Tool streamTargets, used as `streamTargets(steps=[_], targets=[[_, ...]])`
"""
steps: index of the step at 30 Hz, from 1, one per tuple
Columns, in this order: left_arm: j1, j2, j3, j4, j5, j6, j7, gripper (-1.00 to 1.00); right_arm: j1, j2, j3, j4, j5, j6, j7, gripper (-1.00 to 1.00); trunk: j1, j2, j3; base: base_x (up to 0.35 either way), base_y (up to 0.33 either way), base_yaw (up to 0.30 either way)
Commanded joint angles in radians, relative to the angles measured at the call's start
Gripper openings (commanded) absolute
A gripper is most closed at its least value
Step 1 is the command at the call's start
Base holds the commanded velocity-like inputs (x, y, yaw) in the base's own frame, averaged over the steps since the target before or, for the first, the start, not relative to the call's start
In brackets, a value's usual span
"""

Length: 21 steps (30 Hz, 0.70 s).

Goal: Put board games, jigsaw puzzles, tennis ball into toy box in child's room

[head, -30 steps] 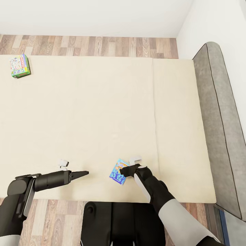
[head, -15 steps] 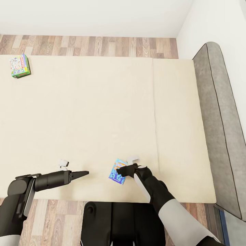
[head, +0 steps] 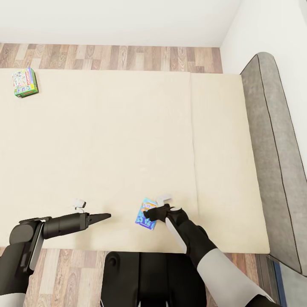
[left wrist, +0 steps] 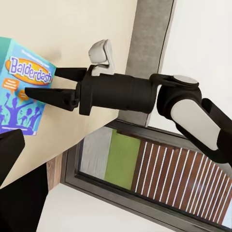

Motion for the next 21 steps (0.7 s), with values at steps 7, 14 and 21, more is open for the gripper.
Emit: streamTargets(steps=[7, 14, 21], targets=[[0.000, 0.000, 0.000, 0.000, -0.003, 0.011, -0.003, 1.00, 0.000, 0.000, 0.007, -0.005, -0.003, -0.021, 0.009, 1.00, 0.001, -0.002, -0.001, 0.000, 0.000, 0.000], [0.000, 0.000, 0.001, 0.000, -0.004, 0.011, -0.002, 1.00, 0.000, 0.000, 0.008, -0.007, -0.003, -0.034, 0.067, 1.00, 0.001, -0.002, -0.001, 0.000, 0.000, 0.000], [0.000, 0.000, 0.000, 0.000, -0.005, 0.011, -0.002, 1.00, 0.000, 0.000, 0.025, -0.007, -0.004, -0.063, 0.079, 1.00, 0.001, -0.002, -0.001, 0.000, 0.000, 0.000]])
